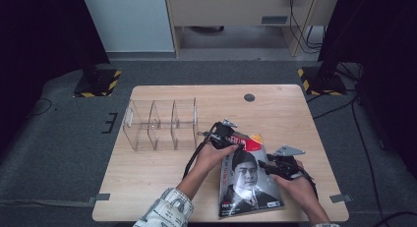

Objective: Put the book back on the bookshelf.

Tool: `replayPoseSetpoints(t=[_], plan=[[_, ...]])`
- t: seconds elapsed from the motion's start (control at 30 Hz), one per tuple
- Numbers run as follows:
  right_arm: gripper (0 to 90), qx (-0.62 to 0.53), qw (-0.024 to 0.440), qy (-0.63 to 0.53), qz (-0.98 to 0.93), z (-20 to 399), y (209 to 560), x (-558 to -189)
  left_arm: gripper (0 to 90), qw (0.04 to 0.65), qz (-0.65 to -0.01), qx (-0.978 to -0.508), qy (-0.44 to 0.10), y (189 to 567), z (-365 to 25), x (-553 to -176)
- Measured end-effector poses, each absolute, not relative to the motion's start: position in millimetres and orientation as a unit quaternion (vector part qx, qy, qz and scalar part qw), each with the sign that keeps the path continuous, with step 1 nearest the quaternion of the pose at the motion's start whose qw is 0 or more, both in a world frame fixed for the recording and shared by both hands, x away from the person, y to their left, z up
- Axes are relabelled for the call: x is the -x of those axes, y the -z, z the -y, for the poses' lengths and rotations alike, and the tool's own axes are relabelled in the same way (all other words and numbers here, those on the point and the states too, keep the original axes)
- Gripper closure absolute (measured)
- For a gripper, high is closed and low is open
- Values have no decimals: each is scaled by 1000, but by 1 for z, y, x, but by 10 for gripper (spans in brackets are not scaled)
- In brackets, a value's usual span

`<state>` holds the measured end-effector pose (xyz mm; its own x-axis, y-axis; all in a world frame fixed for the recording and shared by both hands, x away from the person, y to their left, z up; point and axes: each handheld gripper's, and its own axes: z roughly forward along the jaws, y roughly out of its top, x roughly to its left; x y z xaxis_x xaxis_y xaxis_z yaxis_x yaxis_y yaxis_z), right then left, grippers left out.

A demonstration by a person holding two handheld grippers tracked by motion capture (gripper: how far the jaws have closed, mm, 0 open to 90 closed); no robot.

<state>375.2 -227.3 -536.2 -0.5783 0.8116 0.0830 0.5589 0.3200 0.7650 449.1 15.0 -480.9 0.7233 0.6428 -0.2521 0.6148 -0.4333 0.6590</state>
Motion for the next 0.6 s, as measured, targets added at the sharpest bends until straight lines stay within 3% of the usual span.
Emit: replayPoseSetpoints(t=[0.6], plan=[[511,-427,164,-395,-797,226,536,-375,651,386,-369,-846,-10,481,-13,-450]])
